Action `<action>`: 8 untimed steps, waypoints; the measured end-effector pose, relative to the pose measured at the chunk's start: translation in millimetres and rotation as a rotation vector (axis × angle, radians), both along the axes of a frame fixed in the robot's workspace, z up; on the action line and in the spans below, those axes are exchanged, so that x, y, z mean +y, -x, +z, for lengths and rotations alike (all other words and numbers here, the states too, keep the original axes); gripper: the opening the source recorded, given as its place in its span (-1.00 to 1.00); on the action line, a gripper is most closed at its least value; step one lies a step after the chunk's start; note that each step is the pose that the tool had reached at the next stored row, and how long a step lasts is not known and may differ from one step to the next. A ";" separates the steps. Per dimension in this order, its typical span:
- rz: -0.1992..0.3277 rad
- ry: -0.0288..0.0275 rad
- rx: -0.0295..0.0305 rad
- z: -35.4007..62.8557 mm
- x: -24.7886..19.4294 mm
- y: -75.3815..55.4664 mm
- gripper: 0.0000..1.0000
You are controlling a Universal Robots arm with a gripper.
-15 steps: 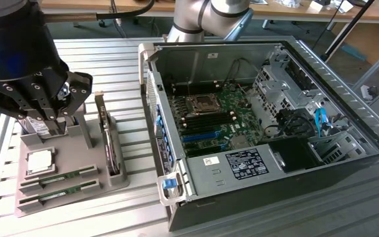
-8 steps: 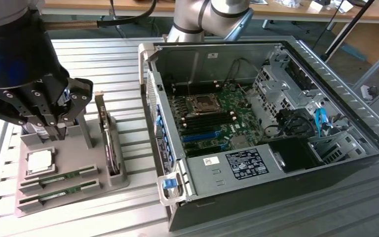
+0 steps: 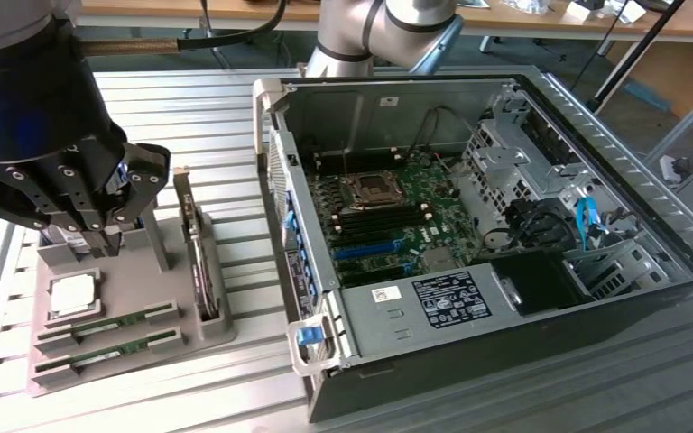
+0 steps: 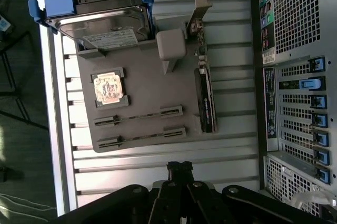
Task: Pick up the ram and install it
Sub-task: 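Reach for the ram, then pick up the ram and move it above insertion slot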
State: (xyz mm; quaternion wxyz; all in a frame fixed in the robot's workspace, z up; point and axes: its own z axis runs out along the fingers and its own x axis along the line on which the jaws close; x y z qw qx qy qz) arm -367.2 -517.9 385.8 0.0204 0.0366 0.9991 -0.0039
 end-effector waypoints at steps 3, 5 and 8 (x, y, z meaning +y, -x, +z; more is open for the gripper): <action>0.000 0.0000 0.0000 0.0 0.0 0.0 -0.79; 0.000 0.0000 0.0000 0.0 0.0 0.0 -0.79; 0.000 0.0000 0.0000 0.0 0.0 0.0 -0.79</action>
